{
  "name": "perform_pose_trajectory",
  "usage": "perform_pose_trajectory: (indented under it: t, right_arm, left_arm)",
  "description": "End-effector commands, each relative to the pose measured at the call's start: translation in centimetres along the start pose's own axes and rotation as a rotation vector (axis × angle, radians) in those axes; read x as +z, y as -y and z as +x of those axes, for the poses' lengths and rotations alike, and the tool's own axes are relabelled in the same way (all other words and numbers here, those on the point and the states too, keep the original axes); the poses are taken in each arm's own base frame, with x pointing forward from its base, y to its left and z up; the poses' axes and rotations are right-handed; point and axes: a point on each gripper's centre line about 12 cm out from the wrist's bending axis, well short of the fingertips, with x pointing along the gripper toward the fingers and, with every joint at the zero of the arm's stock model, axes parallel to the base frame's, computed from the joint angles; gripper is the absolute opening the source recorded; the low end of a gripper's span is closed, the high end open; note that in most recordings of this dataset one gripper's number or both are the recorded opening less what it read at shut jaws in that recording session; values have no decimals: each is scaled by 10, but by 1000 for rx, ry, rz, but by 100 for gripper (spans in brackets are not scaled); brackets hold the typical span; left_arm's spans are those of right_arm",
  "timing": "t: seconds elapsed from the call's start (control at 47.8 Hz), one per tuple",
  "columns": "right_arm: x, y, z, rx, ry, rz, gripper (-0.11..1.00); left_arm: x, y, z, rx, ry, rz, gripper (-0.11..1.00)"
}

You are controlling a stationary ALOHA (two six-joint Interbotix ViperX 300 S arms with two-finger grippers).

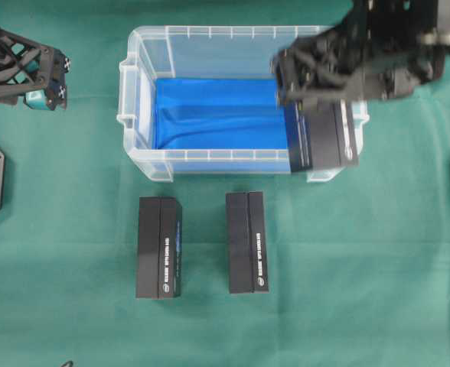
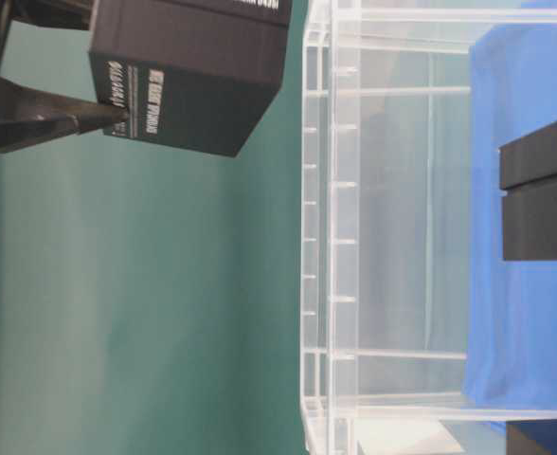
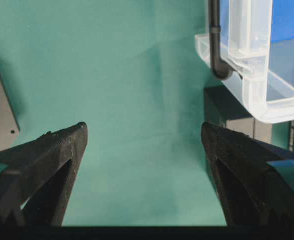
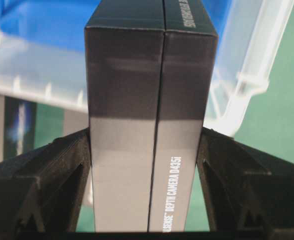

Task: Take out the box from the case.
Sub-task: 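Carry the box forward and lower it onto the table right of the middle box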

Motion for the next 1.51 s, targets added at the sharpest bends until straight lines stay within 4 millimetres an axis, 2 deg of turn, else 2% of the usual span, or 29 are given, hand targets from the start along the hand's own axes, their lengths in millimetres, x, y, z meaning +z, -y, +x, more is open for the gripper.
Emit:
perform_pose_trajectory:
  t: [0.0, 0.251, 0.461, 0.649, 0.837, 1.151, 1.486]
  right_arm:
    - [-11, 2, -24, 51, 10, -15, 65]
    - [-62, 12, -32, -20, -16, -45, 65]
    - [-101, 10, -38, -6, -41, 3, 65]
    - [-123, 4, -41, 6, -46, 14, 65]
    - [-130, 1, -35, -9, -39, 5, 65]
    - [-137, 2, -10, -80, -22, -7, 65]
    - [-153, 7, 48, -98, -43, 22, 65]
  left_arm:
    - [1, 4, -8, -28, 10, 2, 93]
    - [0, 4, -8, -28, 9, 7, 93]
    - [-2, 5, -8, -29, 7, 14, 93]
    - [-3, 5, -8, -30, 6, 17, 93]
    - [-3, 5, -8, -33, 7, 17, 93]
    - [-5, 8, -8, -47, 8, 27, 93]
    - [-7, 8, -7, -47, 6, 15, 93]
